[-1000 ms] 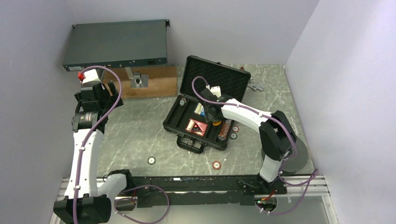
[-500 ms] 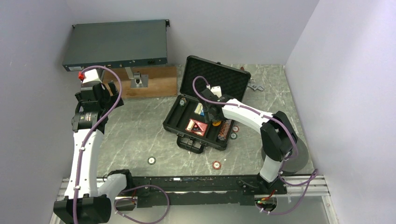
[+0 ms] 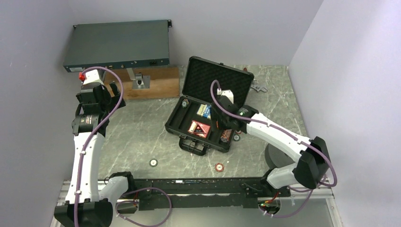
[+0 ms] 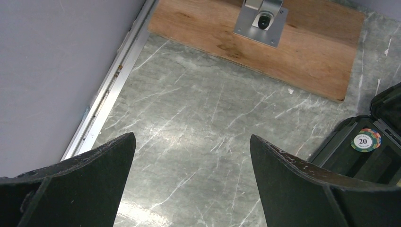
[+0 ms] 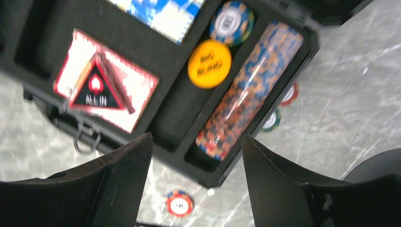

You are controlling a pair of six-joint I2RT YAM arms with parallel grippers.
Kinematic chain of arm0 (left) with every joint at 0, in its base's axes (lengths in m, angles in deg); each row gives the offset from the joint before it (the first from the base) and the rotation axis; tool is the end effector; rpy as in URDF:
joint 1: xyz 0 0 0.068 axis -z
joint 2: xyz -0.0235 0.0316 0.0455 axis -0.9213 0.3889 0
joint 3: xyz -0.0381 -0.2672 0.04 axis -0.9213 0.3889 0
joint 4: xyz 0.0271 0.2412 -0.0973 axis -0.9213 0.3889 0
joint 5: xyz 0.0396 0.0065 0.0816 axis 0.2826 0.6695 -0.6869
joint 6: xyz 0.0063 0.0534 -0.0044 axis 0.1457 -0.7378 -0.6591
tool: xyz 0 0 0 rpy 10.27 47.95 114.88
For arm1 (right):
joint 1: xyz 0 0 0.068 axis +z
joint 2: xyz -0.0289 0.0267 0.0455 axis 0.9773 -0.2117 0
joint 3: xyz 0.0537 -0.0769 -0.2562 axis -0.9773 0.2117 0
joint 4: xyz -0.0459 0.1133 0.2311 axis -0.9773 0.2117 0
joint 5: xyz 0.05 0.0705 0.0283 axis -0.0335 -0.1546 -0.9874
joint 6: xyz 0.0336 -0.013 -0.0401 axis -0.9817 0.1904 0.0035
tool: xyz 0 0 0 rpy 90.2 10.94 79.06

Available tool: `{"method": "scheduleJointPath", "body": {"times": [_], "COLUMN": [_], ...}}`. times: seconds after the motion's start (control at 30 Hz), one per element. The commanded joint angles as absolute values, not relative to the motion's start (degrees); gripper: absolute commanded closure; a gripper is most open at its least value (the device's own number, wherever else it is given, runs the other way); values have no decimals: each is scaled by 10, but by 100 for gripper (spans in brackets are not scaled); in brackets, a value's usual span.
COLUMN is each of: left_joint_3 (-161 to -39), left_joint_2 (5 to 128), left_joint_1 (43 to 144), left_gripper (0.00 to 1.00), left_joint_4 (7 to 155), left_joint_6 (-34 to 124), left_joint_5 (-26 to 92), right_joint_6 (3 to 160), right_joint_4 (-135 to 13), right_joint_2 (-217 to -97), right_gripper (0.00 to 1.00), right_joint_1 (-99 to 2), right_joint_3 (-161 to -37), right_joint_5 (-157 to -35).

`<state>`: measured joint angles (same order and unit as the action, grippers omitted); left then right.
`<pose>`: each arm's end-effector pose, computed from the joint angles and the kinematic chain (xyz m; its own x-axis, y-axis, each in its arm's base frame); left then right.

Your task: Pack up texas hold em set

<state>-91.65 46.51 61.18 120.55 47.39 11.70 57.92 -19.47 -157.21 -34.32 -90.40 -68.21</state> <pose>0.1958 0.0285 0.3743 -0.3907 -0.2814 -0.8764 -0.4084 0.9063 -0.1089 0.2199 0.1912 0.2831 -0.7761 -0.0857 -0.6248 -0.1303 0.9911 0.0260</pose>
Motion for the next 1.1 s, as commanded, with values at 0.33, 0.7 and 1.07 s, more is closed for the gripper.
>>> {"method": "scheduleJointPath", "body": {"times": [0.33, 0.7, 1.07], "left_joint_3": [-909, -904, -902], "left_joint_2": [455, 457, 454], "left_joint_1": [611, 613, 618], "left_gripper": [4, 5, 5], "left_joint_4": [1178, 1172, 1169], "left_joint_6": [464, 461, 459], "left_joint_5": [140, 139, 139], "right_joint_6": [430, 342, 307], "right_joint_4": [-180, -231, -261], "right_joint_2": [-1464, -1457, -1514], "right_gripper": [28, 30, 36], "right_joint_1": [-184, -113, -89], "right_joint_3": [-724, -644, -622], "right_joint_5": [-711, -710, -705]}}
